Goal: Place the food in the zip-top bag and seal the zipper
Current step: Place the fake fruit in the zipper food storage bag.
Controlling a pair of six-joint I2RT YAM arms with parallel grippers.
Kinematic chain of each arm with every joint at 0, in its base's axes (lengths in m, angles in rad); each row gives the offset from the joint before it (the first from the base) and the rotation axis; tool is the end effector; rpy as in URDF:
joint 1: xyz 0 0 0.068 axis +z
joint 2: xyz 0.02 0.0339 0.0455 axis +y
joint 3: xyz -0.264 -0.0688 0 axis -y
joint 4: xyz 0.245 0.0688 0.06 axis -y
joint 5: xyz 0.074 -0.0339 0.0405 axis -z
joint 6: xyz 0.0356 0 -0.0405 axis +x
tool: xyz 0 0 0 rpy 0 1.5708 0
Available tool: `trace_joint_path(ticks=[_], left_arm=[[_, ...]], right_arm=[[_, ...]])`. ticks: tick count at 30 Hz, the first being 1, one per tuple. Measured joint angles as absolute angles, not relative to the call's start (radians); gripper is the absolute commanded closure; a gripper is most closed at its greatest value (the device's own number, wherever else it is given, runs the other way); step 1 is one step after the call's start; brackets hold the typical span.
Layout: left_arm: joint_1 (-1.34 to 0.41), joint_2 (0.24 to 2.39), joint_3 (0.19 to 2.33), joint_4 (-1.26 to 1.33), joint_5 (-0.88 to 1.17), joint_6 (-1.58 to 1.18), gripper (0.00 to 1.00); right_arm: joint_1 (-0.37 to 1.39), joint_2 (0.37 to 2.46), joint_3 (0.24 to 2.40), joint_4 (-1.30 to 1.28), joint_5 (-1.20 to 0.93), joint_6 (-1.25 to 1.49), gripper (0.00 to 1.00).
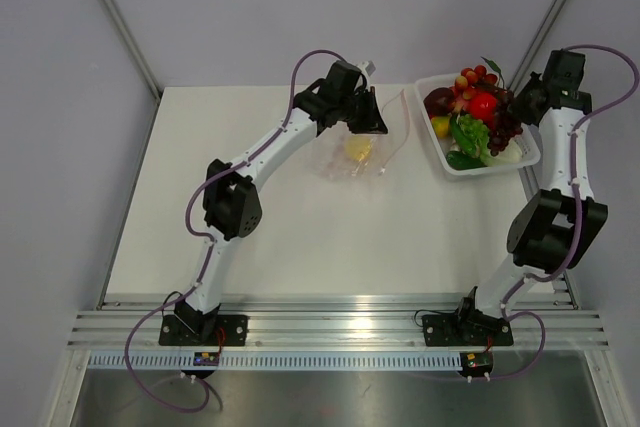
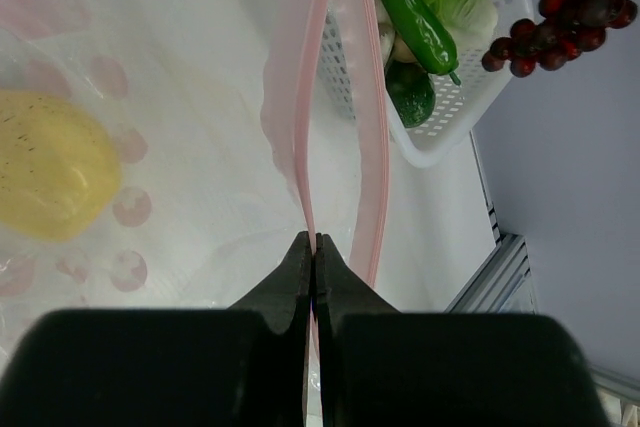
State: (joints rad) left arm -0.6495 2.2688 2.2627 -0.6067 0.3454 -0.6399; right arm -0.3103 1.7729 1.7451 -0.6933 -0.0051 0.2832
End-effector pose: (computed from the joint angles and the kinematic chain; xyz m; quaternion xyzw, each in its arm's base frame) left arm 0.4092 -0.3259 0.3124 0.0834 0.8739 -0.3947 0.2713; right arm 0.3827 -0.1225 0.3529 0.2654 0.8716 -0.0033 0.4122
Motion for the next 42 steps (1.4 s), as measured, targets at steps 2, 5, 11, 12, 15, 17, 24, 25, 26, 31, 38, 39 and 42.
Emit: trace_joint_path(ticks=[2, 5, 11, 12, 15, 17, 24, 25, 26, 31, 38, 39, 42], left_arm=[[-0.646, 2.28, 2.266, -0.606, 0.355, -0.641, 1.0], [-0.645, 2.288, 2.266, -0.604, 0.372, -0.648, 1.0], [-0.643, 2.292, 2.267, -0.575, 0.418, -0.691, 1.0], [-0.643, 2.294, 2.27, -0.571, 0.422, -0.702, 1.0], [-0.643, 2.309, 2.298, -0.555, 0.43, -0.733, 1.0], [-0.643, 2.328, 2.327, -0.541, 0.44, -0.761, 1.0], [-0.652, 2.341, 2.356, -0.509, 0.449, -0.846, 1.0], [-0.654, 2.341, 2.362, -0.506, 0.45, -0.854, 1.0], [-0.655, 2.341, 2.368, -0.503, 0.45, -0.861, 1.0], [-0.659, 2.341, 2.383, -0.49, 0.454, -0.881, 1.0], [-0.661, 2.341, 2.383, -0.486, 0.462, -0.898, 1.0], [-0.661, 2.341, 2.383, -0.484, 0.464, -0.9, 1.0], [-0.66, 2.341, 2.383, -0.476, 0.468, -0.908, 1.0]], right_arm=[[-0.306, 1.738, 1.745, -0.702, -0.03, 0.285, 1.0], [-0.295, 1.682, 1.747, -0.711, -0.057, 0.288, 1.0], [-0.202, 1.597, 1.812, -0.746, -0.092, 0.326, 1.0], [-0.178, 1.593, 1.832, -0.75, -0.095, 0.335, 1.0], [-0.109, 1.583, 1.865, -0.747, -0.104, 0.37, 1.0], [-0.074, 1.581, 1.874, -0.746, -0.116, 0.394, 1.0], [-0.007, 1.582, 1.889, -0.725, -0.121, 0.476, 1.0], [0.006, 1.583, 1.889, -0.722, -0.121, 0.484, 1.0], [0.02, 1.583, 1.889, -0.719, -0.121, 0.492, 1.0], [0.079, 1.587, 1.883, -0.69, -0.118, 0.52, 1.0], [0.138, 1.586, 1.796, -0.619, -0.066, 0.547, 1.0], [0.146, 1.586, 1.771, -0.603, -0.06, 0.55, 1.0], [0.163, 1.585, 1.674, -0.556, -0.04, 0.562, 1.0]])
